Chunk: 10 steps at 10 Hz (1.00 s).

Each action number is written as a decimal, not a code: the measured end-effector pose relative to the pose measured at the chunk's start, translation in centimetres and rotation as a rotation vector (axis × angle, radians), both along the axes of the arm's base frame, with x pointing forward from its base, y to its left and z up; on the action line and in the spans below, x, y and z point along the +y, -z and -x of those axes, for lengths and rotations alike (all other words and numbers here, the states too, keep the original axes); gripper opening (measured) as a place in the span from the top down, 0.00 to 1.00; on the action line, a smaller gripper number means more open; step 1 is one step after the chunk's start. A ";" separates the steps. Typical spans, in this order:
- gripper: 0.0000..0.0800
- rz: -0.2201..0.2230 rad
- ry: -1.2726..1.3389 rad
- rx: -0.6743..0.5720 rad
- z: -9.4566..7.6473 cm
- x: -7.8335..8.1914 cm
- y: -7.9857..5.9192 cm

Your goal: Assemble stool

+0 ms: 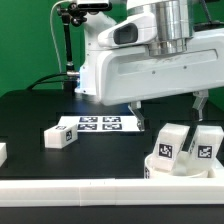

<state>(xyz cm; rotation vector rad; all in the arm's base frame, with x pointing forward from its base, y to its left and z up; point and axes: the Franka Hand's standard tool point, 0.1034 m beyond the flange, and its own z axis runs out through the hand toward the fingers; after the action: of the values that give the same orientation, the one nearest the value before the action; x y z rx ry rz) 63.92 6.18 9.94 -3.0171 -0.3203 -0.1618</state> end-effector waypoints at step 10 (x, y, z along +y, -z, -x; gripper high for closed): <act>0.33 0.135 -0.596 0.001 0.2 -0.4 1.7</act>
Offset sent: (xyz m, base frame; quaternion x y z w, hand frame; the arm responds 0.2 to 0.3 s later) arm 0.0051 0.0063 -0.0047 0.0000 -0.0171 -0.2555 0.9667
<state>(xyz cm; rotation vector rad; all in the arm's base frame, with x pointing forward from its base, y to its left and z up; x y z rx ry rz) 63.72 5.76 8.23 -2.8870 -1.2407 -0.0879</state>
